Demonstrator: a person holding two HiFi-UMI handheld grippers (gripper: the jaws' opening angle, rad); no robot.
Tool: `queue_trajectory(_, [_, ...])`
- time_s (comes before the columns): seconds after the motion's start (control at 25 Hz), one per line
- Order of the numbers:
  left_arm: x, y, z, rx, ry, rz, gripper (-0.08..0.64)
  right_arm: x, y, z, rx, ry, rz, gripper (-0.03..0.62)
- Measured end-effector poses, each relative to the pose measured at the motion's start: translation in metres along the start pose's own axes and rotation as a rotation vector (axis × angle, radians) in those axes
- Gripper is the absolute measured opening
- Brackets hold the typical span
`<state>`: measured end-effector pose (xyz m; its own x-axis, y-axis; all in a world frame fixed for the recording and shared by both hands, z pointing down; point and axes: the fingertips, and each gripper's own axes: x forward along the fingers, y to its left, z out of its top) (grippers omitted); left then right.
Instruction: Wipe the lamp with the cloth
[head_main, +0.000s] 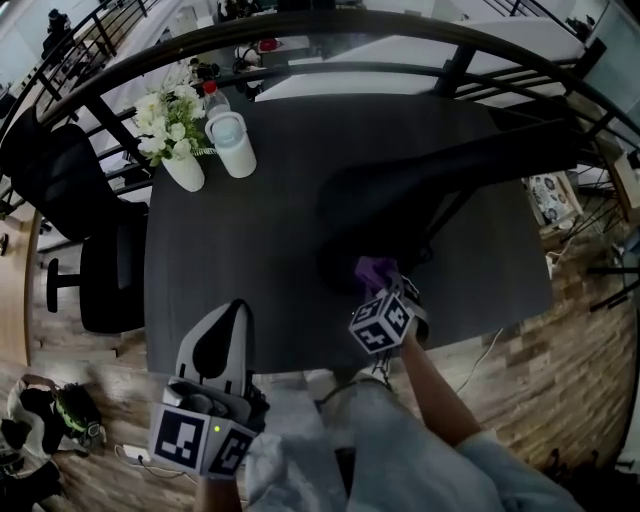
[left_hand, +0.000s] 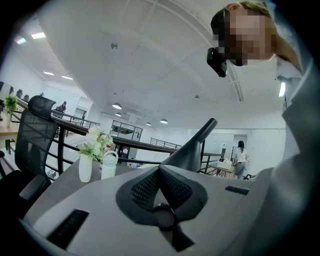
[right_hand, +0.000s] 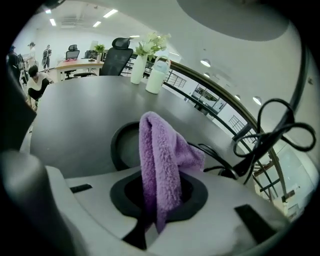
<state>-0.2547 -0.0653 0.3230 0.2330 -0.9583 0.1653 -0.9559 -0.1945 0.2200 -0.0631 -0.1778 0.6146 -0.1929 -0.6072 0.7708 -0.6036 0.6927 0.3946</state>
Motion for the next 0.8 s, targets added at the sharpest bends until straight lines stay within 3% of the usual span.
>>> queue_trajectory(0.44, [-0.023, 0.024, -0.009, -0.025, 0.022, 0.057, 0.006, 0.033, 0.015, 0.050, -0.105, -0.039, 0.010, 0.049])
queue_trajectory(0.8, [-0.029, 0.033, -0.008, -0.009, 0.013, 0.075, 0.006, 0.028, 0.075, 0.083, -0.315, -0.158, 0.107, 0.049])
